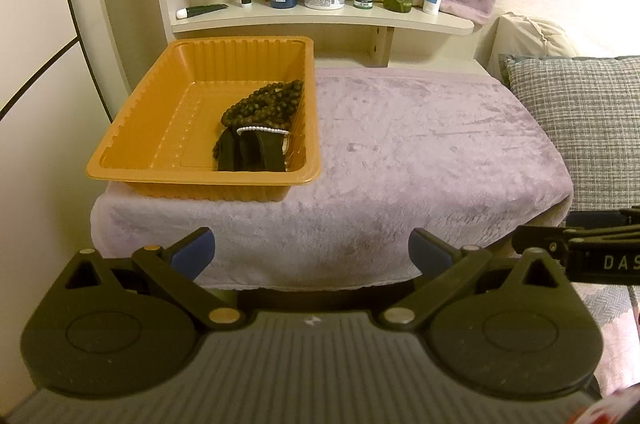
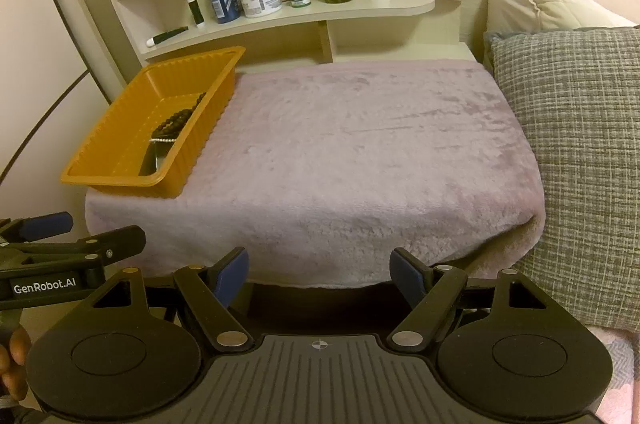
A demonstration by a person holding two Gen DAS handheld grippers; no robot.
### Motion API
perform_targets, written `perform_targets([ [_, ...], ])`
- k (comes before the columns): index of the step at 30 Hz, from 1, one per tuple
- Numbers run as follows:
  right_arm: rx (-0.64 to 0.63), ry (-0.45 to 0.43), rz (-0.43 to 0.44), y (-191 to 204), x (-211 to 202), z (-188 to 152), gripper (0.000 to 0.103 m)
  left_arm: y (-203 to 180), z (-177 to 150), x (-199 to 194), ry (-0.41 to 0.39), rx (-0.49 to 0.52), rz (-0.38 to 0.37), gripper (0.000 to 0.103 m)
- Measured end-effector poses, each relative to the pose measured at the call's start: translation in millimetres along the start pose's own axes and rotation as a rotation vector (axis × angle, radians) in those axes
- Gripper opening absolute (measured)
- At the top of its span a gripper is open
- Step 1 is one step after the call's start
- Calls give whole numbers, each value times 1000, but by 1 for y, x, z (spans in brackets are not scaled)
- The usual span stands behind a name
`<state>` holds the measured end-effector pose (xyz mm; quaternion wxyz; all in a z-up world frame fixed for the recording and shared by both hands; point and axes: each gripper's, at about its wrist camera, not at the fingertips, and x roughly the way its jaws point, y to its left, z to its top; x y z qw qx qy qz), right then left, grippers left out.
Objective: Organize jewelry
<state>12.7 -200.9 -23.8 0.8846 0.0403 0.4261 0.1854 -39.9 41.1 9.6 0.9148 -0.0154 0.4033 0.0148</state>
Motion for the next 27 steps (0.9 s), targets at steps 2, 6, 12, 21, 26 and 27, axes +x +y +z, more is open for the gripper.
perform_targets([
  [2,0,0,1,0,0,0,77,0,0,0,0,-1,1,102],
  [6,-1,-1,1,0,0,0,77,0,1,0,-2,-4,2,102],
  [12,-9,0,5,0,1,1,77,1,1,0,-2,-5,2,102],
  [21,-10,0,7,0,1,1,77,2,2,-1,-3,-6,4,102],
  [26,-8,0,5,1,1,1,77,2,2,-2,-6,-9,5,102],
  [27,-8,0,5,1,1,1,77,2,2,-2,-7,-9,5,102],
])
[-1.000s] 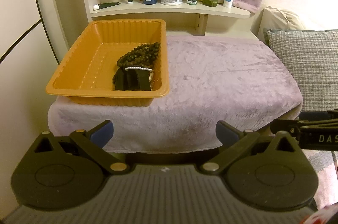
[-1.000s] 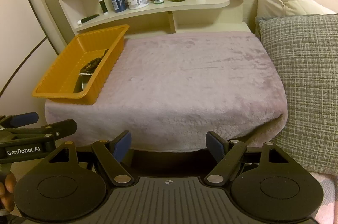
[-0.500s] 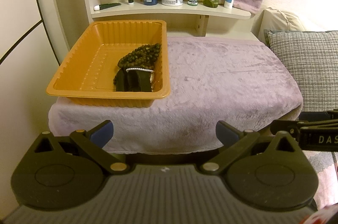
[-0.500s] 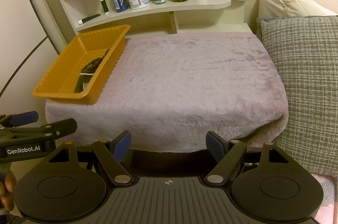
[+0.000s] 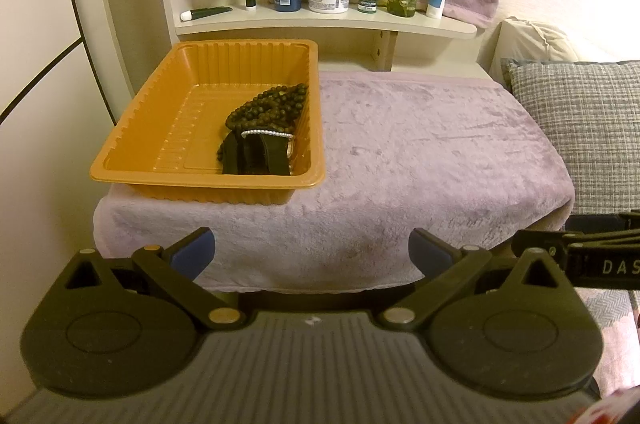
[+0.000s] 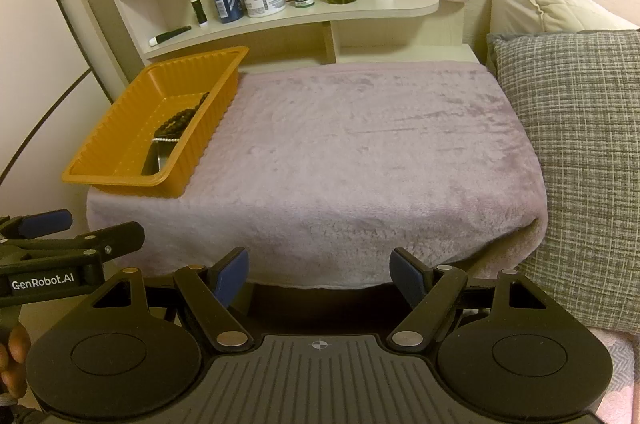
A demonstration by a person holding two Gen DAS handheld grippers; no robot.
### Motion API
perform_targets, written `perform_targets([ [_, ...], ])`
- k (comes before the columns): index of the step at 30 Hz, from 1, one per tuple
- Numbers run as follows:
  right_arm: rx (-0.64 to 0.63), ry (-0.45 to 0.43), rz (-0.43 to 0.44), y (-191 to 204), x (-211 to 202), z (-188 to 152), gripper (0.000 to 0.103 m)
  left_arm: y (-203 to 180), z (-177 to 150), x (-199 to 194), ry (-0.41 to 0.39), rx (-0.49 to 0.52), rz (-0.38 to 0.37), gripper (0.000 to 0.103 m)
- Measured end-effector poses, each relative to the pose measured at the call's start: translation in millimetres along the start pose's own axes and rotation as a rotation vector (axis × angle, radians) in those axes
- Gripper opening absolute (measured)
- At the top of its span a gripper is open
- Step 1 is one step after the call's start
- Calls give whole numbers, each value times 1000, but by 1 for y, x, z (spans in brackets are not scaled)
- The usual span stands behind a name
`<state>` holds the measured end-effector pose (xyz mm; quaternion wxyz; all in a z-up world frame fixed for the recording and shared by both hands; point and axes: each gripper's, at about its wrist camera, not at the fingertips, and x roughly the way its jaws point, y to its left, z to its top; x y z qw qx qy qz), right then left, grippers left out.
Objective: Organize jewelry
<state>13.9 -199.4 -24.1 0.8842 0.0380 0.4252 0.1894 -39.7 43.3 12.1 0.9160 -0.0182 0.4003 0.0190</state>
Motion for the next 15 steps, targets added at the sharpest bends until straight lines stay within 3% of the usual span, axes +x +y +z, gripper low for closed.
perform_targets([
  [15,-4,0,7,-2,-1,1,77,1,0,-1,-1,-2,0,102],
])
